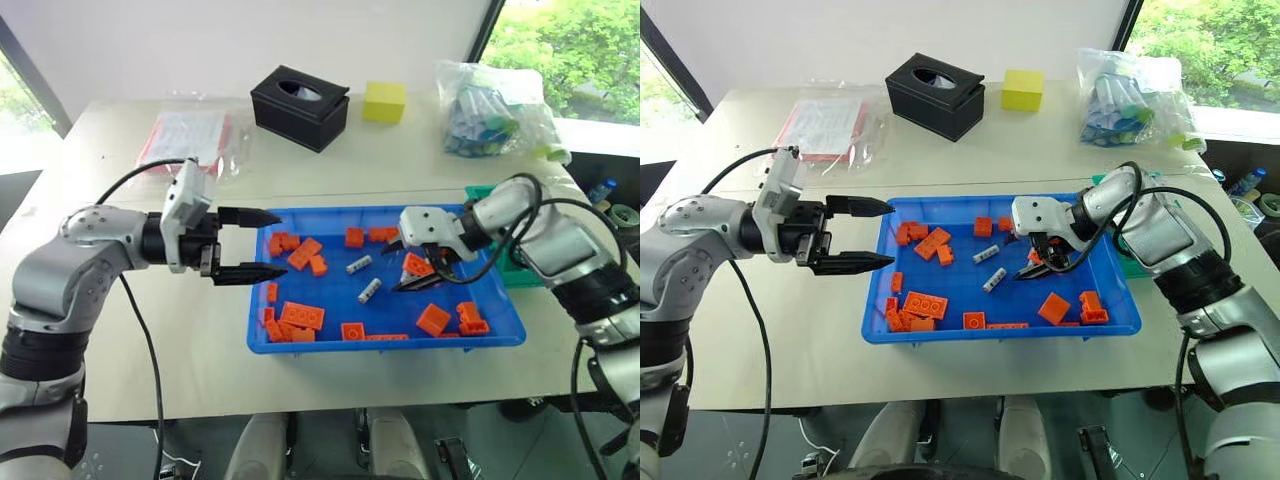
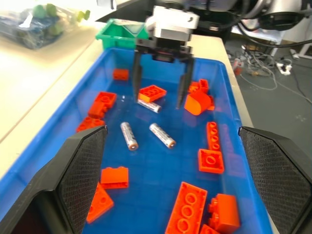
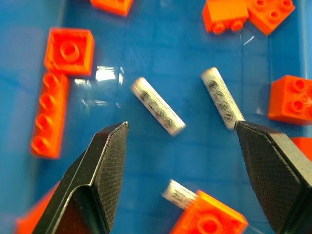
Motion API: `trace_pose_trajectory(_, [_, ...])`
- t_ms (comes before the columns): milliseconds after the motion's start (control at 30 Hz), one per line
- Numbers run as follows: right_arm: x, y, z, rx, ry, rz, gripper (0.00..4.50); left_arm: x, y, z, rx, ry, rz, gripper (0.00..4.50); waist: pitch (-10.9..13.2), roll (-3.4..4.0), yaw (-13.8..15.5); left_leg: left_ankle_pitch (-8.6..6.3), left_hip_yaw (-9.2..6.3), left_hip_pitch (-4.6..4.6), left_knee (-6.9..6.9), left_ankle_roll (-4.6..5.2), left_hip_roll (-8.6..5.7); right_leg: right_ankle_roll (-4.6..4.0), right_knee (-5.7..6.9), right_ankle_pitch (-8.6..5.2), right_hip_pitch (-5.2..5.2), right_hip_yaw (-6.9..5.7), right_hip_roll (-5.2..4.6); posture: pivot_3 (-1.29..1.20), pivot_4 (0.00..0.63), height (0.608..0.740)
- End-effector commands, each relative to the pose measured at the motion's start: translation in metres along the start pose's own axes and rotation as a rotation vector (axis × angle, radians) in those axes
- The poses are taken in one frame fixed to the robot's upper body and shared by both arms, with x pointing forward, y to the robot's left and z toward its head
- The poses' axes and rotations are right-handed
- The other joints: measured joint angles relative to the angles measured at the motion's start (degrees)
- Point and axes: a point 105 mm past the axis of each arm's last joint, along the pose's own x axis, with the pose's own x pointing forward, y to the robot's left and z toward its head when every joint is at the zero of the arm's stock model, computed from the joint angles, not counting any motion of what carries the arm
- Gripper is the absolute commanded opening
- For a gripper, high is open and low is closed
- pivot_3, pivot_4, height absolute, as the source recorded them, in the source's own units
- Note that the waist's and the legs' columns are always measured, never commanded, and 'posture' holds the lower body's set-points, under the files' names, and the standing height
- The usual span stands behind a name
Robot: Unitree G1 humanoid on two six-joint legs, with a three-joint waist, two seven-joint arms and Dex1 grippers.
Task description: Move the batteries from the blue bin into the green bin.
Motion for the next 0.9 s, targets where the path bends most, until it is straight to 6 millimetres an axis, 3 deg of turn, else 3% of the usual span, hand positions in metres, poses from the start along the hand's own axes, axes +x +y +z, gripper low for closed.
trace_pose_trajectory(33, [0.004, -0.008, 0.001, -0.094, 0.01, 0.015, 3.58, -0.004, -0.004, 0.011, 0.045, -0.012, 0.011, 4.5, 0.0, 0.0, -0.09, 0.0, -0.01, 0.0, -0.01, -0.01, 0.0, 0.0, 0.0, 0.0, -0.01, 0.0, 0.01, 0.0, 0.15, 0.692])
trace_pose_trajectory(267, [0.028, 0.001, -0.008, -0.116, -0.023, 0.07, 3.58, -0.005, -0.005, 0.012, 0.043, -0.01, 0.021, 4.5, 0.01, 0.01, 0.01, 0.04, -0.01, 0.0, -0.02, -0.07, -0.01, -0.01, 0.02, 0.0, -0.01, 0.0, 0.0, 0.0, 0.15, 0.692])
trace_pose_trajectory(500, [0.035, 0.016, -0.008, -0.102, -0.052, 0.108, 3.58, -0.006, -0.003, 0.01, 0.036, -0.007, 0.027, 4.5, 0.01, 0.01, -0.01, 0.05, -0.04, 0.01, -0.02, -0.1, -0.03, -0.01, 0.04, 0.0, 0.0, 0.01, 0.0, 0.0, 0.15, 0.692])
trace_pose_trajectory(600, [0.039, 0.025, -0.007, -0.075, -0.067, 0.131, 2.69, -0.003, -0.002, 0.01, 0.034, -0.013, 0.023, 4.5, 0.0, 0.01, -0.01, 0.05, -0.04, 0.02, -0.02, -0.1, -0.02, -0.01, 0.05, 0.0, 0.0, 0.01, 0.0, 0.0, 0.15, 0.692])
trace_pose_trajectory(767, [0.035, 0.03, -0.002, -0.024, -0.089, 0.11, 0.11, 0.0, -0.001, 0.011, 0.029, -0.022, 0.013, 4.5, 0.0, 0.01, 0.01, 0.05, -0.04, 0.02, -0.01, -0.1, -0.02, -0.01, 0.06, 0.0, 0.0, 0.01, 0.0, 0.0, 0.15, 0.692])
trace_pose_trajectory(900, [0.022, 0.023, 0.013, 0.038, -0.143, 0.012, 0.06, 0.001, 0.002, 0.008, -0.001, -0.05, 0.013, 4.5, 0.0, 0.01, 0.06, 0.05, -0.04, 0.02, -0.01, -0.1, -0.02, -0.01, 0.06, 0.0, 0.0, 0.01, 0.0, 0.0, 0.15, 0.692])
